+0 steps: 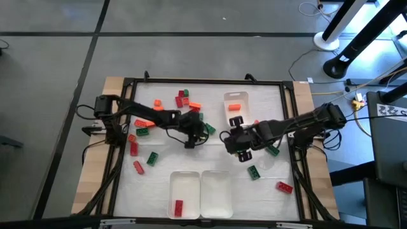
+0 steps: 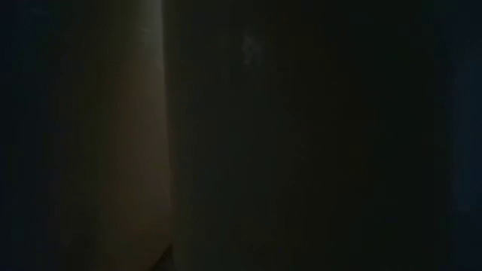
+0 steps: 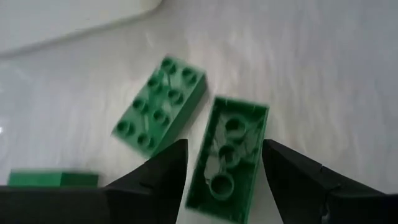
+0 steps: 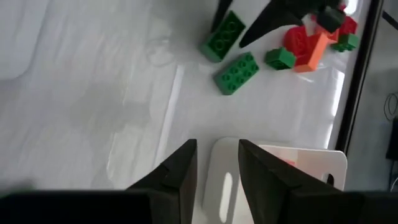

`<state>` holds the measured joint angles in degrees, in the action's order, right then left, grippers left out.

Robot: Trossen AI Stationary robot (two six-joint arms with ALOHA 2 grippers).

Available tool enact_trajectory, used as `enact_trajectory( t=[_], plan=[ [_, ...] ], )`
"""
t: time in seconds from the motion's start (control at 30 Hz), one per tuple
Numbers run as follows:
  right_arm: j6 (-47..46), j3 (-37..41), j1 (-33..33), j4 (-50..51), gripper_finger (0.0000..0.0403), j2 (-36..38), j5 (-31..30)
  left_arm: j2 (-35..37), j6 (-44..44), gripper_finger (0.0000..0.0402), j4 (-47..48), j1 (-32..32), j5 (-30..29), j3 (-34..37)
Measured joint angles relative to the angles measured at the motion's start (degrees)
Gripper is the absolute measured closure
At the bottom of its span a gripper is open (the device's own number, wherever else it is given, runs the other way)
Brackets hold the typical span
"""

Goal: Sort blocks
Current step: Put the green game piece into the bottom right white bin

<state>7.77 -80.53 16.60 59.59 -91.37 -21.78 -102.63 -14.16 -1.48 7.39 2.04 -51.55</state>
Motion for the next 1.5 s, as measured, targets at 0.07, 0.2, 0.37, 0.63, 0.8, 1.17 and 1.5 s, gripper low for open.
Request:
enact_trajectory(
  t=[0.07,0.2,0.37,0.63,0.8,1.17,1.5],
  plan=[
    [-0.71,0.00,0.88,0.99,0.0286,0.00,0.00,-0.24,0.49,0.0206,0.84,0.61,0.09,0.00],
    [-3.11,0.00,2.44,2.62,0.0286,0.00,0.01,-1.24,0.29,0.0206,2.00,1.42,0.35,0.06],
    [-4.83,0.00,3.89,4.26,0.0286,-0.04,0.01,-1.57,0.68,0.0223,2.16,1.72,0.57,0.07],
    [-16.45,0.02,5.93,20.34,0.0286,-0.07,-0.50,-1.57,3.83,0.0278,2.29,1.58,0.67,0.04],
    [-19.76,0.04,5.92,30.35,0.0286,1.03,-1.64,-0.86,6.42,0.0278,3.28,1.37,4.32,0.07],
    [-20.10,15.73,5.90,23.97,0.0286,20.13,-3.58,5.07,10.62,0.0273,5.69,-0.75,5.31,0.08],
    [-21.34,36.74,5.88,1.80,0.0286,41.15,2.33,18.21,16.85,0.0272,8.51,-4.90,5.28,0.07]
  ],
)
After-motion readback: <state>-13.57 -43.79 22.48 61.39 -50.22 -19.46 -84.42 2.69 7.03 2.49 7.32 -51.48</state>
